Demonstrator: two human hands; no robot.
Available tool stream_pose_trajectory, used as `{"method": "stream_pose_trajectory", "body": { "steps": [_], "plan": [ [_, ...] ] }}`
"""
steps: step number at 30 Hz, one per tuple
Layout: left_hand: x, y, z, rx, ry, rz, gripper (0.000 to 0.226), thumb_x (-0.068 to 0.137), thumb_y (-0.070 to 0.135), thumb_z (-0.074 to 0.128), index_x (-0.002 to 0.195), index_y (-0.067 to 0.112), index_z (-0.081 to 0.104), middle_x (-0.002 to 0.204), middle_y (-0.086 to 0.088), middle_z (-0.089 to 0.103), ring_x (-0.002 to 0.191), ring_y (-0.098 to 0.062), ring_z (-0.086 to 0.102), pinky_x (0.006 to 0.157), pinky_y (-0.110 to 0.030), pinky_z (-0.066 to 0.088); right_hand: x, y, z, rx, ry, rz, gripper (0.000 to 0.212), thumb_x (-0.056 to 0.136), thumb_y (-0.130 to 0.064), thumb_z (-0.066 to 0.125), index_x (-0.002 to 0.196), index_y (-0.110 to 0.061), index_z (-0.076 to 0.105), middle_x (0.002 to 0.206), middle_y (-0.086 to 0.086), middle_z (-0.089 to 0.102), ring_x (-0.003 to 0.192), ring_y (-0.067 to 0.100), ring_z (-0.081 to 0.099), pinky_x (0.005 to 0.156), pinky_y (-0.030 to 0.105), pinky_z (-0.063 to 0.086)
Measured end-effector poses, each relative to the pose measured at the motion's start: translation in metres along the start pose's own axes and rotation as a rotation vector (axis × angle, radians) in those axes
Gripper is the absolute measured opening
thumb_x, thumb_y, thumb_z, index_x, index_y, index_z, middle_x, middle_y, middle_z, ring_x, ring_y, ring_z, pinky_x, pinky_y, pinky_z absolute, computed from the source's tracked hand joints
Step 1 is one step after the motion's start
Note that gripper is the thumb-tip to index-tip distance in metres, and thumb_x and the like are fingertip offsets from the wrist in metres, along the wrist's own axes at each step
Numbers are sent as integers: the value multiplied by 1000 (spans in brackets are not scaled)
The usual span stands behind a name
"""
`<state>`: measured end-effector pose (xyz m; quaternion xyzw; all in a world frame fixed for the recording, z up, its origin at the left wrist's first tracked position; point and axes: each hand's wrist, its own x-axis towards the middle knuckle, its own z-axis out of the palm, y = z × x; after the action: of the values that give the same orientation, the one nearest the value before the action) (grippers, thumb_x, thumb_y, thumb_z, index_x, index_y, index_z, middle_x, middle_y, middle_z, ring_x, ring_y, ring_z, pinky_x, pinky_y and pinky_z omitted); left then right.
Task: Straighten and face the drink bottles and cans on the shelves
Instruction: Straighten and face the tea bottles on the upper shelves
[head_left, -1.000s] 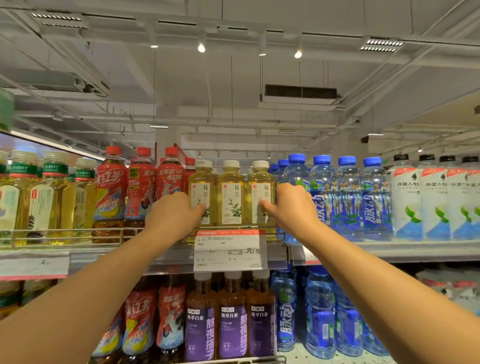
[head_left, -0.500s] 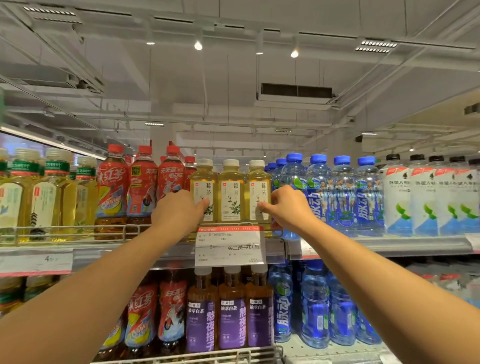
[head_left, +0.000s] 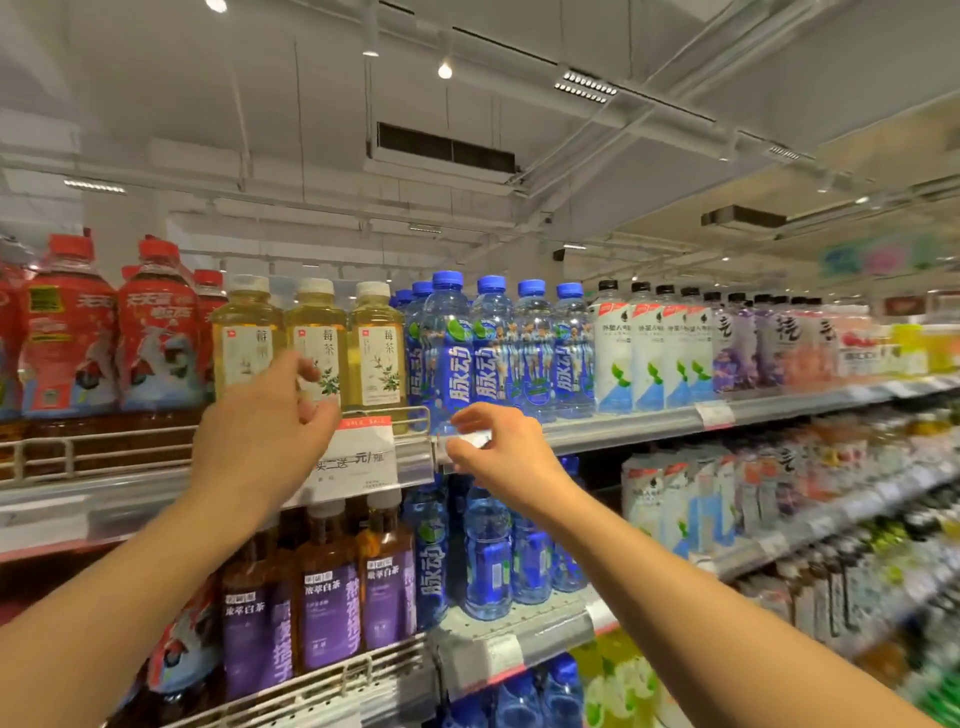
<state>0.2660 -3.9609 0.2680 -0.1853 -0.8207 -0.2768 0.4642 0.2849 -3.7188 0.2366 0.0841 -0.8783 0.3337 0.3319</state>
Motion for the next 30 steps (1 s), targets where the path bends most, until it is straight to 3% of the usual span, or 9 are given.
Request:
{"method": "stream_pose_trajectory", "body": {
  "steps": [2, 5, 9, 12, 14, 18, 21, 25, 30],
  "plan": [
    [-10, 13, 16, 6, -80, 88, 13, 92, 34, 61, 102, 30, 54, 80, 12, 62, 71, -15, 57, 61, -34, 43, -15, 13, -6, -6, 4, 33, 33, 90, -35, 66, 118, -19, 71, 113, -6, 74, 95, 13, 72, 88, 44, 59],
    [-26, 35, 43, -13, -228, 182, 14, 90, 38, 63, 101, 30, 62, 97, 8, 67, 86, -22, 62, 72, -40, 51, -35, 35, -23, -53, -10, 75, 26, 89, -32, 68, 110, -19, 74, 106, -7, 76, 90, 8, 72, 84, 32, 60],
    [-43, 77, 79, 65, -382, 343, 34, 90, 44, 58, 115, 23, 66, 113, 1, 67, 107, -27, 58, 86, -42, 50, -60, 71, -55, -90, -15, 114, 20, 88, -30, 69, 105, -22, 76, 103, -9, 77, 89, 6, 71, 84, 26, 56],
    [-50, 110, 108, 139, -446, 410, 56, 83, 57, 40, 122, 24, 64, 119, 4, 67, 111, -25, 57, 92, -44, 50, -75, 109, -80, -129, -15, 135, 20, 88, -28, 70, 105, -21, 76, 103, -8, 77, 91, 6, 69, 86, 25, 53],
    [-51, 131, 132, 190, -458, 439, 65, 79, 60, 35, 125, 24, 63, 124, 4, 66, 115, -25, 57, 94, -46, 51, -81, 142, -98, -164, -35, 151, 24, 88, -31, 69, 108, -19, 75, 105, -4, 76, 94, 12, 70, 90, 33, 55],
    [-52, 175, 188, 317, -407, 413, 68, 76, 53, 48, 128, 15, 66, 134, -10, 65, 118, -37, 60, 91, -52, 55, -78, 216, -144, -290, -68, 172, 51, 78, -51, 54, 120, -25, 68, 114, -1, 74, 102, 20, 69, 90, 41, 56],
    [-50, 196, 230, 435, -405, 309, 73, 77, 55, 57, 138, 15, 59, 148, -12, 54, 132, -39, 51, 98, -57, 50, -66, 271, -184, -365, -88, 131, 52, 83, -47, 57, 128, -22, 62, 123, 4, 69, 110, 26, 65, 92, 43, 54],
    [-51, 220, 267, 564, -345, 234, 78, 66, 42, 85, 134, 11, 62, 146, -13, 55, 128, -44, 53, 92, -61, 45, -35, 331, -231, -483, -114, 26, 66, 91, -36, 65, 149, -15, 43, 148, 10, 46, 130, 32, 48, 107, 44, 44],
    [-53, 228, 276, 608, -307, 224, 82, 68, 37, 83, 141, 10, 56, 152, -15, 49, 133, -46, 49, 97, -61, 42, 8, 374, -260, -649, -115, -98, 80, 91, -39, 66, 158, -20, 25, 163, 14, 23, 145, 37, 30, 108, 53, 43]
  ]
}}
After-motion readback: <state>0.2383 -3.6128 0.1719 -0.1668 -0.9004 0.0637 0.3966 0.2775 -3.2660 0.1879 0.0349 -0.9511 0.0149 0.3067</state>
